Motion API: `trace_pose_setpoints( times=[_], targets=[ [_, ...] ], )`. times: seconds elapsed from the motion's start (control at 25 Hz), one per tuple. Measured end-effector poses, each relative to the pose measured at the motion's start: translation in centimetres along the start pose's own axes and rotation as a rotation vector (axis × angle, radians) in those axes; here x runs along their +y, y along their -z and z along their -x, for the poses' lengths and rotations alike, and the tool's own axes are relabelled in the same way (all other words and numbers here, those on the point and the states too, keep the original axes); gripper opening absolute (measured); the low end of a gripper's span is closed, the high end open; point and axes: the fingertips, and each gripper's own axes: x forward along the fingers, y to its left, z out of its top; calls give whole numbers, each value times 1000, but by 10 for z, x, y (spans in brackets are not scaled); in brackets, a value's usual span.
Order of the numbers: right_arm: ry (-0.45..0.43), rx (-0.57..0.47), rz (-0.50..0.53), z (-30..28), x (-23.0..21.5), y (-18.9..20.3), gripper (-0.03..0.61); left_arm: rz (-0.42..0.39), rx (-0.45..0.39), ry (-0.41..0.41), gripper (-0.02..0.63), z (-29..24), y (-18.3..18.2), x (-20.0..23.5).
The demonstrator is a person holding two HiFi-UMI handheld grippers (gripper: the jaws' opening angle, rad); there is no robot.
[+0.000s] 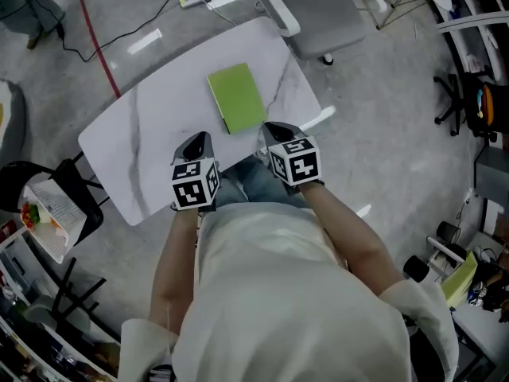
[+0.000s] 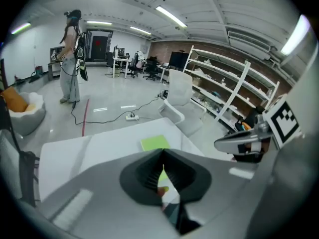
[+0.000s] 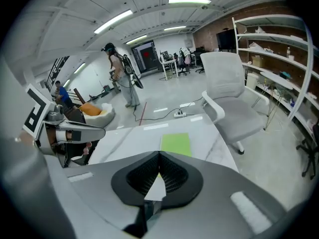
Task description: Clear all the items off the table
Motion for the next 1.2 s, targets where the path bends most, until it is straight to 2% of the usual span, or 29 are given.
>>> trace_pose_setpoints(
  times=[0.2, 0.56, 0.72, 1.0, 1.04, 1.08, 1.12, 1.2],
  targets=[
    [-28, 42, 24, -22, -24, 7, 0, 63, 13, -25, 8, -26, 13, -6],
    [-73, 106, -11, -88, -61, 23, 74, 113, 39, -57, 8, -94, 33, -3],
    [-106, 138, -37, -122, -70, 38, 121, 140, 88, -46, 8, -118, 52, -2],
    [-109, 182, -56, -177, -89, 48, 138, 176, 170, -34, 10, -160, 84, 8],
    [-111, 189, -62, -183, -92, 49, 143, 187, 177, -31, 22, -165, 86, 9],
    [-112, 195, -63, -188, -95, 49, 143, 200, 183, -25, 89, -171, 88, 9],
    [-113, 201, -62, -194, -97, 50, 146, 213, 187, -18, 119, -176, 90, 8],
    [-118, 212, -56, -204, -101, 49, 155, 228, 194, -11, 151, -186, 92, 9]
  ],
)
